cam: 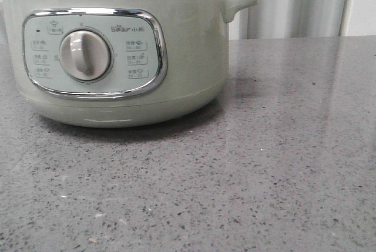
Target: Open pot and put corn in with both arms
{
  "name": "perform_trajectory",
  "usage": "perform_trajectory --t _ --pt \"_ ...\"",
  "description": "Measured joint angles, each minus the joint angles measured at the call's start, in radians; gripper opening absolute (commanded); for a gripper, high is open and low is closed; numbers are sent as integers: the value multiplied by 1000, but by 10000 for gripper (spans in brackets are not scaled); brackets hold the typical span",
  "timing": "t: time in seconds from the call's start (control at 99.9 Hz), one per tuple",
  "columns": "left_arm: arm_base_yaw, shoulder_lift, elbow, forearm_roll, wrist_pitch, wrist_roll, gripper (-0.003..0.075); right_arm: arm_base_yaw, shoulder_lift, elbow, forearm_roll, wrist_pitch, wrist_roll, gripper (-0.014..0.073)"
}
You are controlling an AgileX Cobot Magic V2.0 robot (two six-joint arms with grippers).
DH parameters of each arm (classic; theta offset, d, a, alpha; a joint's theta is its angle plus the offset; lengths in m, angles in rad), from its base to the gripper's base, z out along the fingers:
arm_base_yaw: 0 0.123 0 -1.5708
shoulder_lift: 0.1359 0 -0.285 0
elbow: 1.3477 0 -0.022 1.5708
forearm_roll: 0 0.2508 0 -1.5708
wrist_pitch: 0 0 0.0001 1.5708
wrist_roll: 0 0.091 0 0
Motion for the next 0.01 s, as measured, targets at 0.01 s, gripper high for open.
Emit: perform_trajectory --t 0.01 --pt "0 0 0 0 0 0 -20 0 0 0 0 0 0 -45"
